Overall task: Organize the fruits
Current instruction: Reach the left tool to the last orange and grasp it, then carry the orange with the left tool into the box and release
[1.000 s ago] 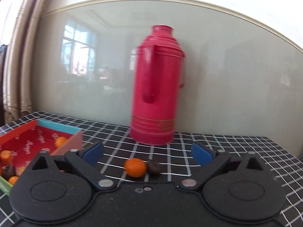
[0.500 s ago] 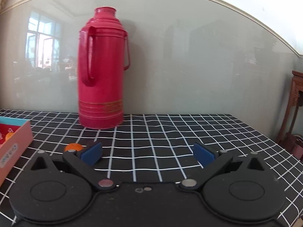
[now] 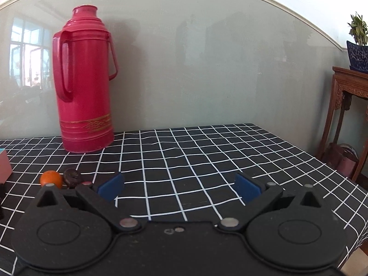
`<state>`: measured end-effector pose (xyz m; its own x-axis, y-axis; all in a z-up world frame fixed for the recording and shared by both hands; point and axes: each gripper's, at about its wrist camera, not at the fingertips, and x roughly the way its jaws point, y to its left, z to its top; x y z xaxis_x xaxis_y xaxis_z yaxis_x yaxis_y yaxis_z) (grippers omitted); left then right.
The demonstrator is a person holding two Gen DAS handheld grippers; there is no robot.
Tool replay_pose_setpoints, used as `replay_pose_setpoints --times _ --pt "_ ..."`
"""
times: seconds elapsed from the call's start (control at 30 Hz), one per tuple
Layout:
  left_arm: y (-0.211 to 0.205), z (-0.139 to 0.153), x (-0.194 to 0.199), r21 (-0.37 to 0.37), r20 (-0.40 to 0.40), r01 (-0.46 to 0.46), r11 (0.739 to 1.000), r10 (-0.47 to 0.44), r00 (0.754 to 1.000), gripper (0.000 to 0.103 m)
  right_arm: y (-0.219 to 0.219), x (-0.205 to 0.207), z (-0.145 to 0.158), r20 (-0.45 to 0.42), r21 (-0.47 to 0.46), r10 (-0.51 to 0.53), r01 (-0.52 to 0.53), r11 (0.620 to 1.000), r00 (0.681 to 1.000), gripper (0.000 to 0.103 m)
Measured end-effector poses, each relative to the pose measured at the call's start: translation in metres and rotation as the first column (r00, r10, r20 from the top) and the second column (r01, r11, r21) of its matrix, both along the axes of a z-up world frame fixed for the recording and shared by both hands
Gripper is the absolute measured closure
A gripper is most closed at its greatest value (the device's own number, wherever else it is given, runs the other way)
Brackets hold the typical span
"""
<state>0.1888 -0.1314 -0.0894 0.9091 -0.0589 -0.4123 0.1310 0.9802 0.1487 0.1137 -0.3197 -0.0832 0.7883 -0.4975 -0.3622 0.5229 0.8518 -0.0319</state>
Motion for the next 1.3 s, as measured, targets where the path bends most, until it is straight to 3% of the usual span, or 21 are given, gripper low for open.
replay_pose_setpoints --times 0.13,0.2,0.43,0.5,0.67,0.93,1.03,1.3 --pt "-0.023 -0.006 0.015 -0.001 -0.027 0.052 0.999 -0.052 0.998 0.004 -0.009 -0.005 0.0 0.007 0.011 -0.017 0.017 1.0 1.0 0.006" --pt "-0.032 -0.009 0.023 -0.007 -0.051 0.089 0.996 -0.089 0.995 0.016 -0.013 -0.006 0.0 0.007 0.02 -0.026 0.026 0.999 1.0 0.006" --pt "-0.054 -0.021 0.05 0.021 -0.089 0.144 0.989 -0.141 0.986 0.02 -0.021 -0.009 0.001 0.018 0.036 -0.065 0.064 0.997 0.998 0.006" --pt "-0.058 -0.025 0.058 0.021 -0.109 0.159 0.987 -0.156 0.982 0.026 -0.022 -0.01 0.001 0.021 0.043 -0.067 0.066 0.997 0.998 0.006" --pt "-0.06 -0.035 0.075 -0.003 -0.162 0.163 0.987 -0.162 0.973 0.037 -0.024 -0.009 0.002 0.022 0.046 -0.068 0.067 0.997 0.997 0.006" --pt "-0.069 -0.042 0.086 -0.017 -0.188 0.166 0.986 -0.166 0.968 0.038 -0.025 -0.008 0.0 0.01 0.049 -0.071 0.071 0.996 0.997 0.006" --pt "-0.068 -0.041 0.088 -0.025 -0.193 0.156 0.987 -0.158 0.969 0.059 -0.025 -0.008 -0.001 0.009 0.055 -0.077 0.077 0.996 0.997 0.006" --pt "-0.068 -0.04 0.085 -0.016 -0.182 0.148 0.989 -0.148 0.972 0.06 -0.02 -0.004 0.0 0.001 0.043 -0.065 0.065 0.997 0.998 0.006"
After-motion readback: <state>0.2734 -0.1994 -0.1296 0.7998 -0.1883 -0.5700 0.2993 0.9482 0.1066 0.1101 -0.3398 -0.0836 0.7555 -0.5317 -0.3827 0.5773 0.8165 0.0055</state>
